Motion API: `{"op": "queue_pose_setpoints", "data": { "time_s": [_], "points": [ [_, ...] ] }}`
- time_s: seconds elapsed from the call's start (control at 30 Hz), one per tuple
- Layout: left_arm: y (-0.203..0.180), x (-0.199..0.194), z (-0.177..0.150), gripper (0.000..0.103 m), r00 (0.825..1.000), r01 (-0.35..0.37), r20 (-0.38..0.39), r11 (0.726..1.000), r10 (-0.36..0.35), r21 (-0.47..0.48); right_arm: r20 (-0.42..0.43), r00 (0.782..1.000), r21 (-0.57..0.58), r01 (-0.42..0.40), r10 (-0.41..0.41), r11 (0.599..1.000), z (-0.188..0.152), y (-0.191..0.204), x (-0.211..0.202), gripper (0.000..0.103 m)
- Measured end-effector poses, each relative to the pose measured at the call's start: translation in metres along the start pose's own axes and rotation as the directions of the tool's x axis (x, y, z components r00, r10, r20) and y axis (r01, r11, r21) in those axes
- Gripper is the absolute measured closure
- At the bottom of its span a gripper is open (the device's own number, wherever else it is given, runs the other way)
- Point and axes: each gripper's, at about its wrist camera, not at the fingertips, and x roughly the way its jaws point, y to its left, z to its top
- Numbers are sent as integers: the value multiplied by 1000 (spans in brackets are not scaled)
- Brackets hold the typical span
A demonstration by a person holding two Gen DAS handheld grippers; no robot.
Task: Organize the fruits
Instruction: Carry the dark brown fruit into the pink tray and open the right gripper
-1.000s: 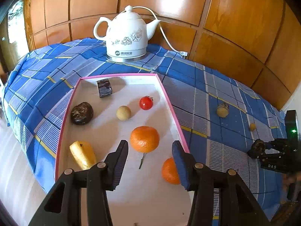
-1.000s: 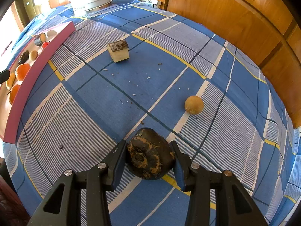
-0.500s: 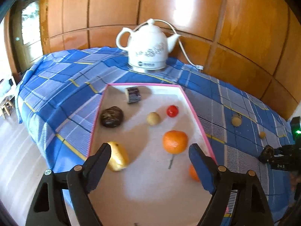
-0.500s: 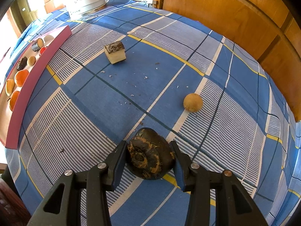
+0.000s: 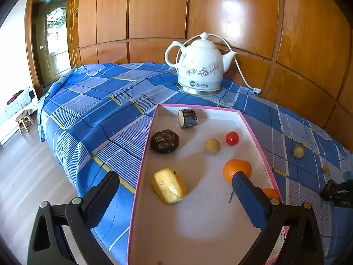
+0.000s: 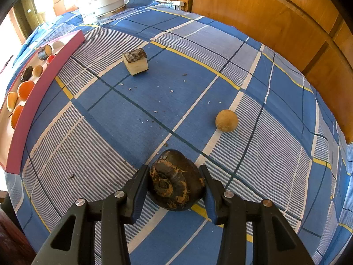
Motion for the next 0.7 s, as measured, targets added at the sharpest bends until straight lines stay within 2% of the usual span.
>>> {"op": "queue_pose_setpoints", "data": {
  "time_s": [0.3, 0.5, 0.6, 0.7],
  "points": [
    [17, 1, 0, 0, 1000, -23, 9, 998, 24, -52, -6, 1000, 6, 11, -11, 1000, -2, 3, -1, 58],
    [26, 1, -1, 0, 999, -40, 10, 997, 41, -73, -33, 997, 19, 64, -64, 998, 7, 11, -2, 58],
    [31, 2, 0, 0, 998, -55, 13, 995, 57, -89, -29, 999, 54, 20, -19, 998, 8, 15, -6, 58],
    [34, 4, 0, 0, 998, -65, 8, 993, 67, -103, 14, 999, 64, -41, 40, 997, 15, 33, -17, 58]
  ]
}}
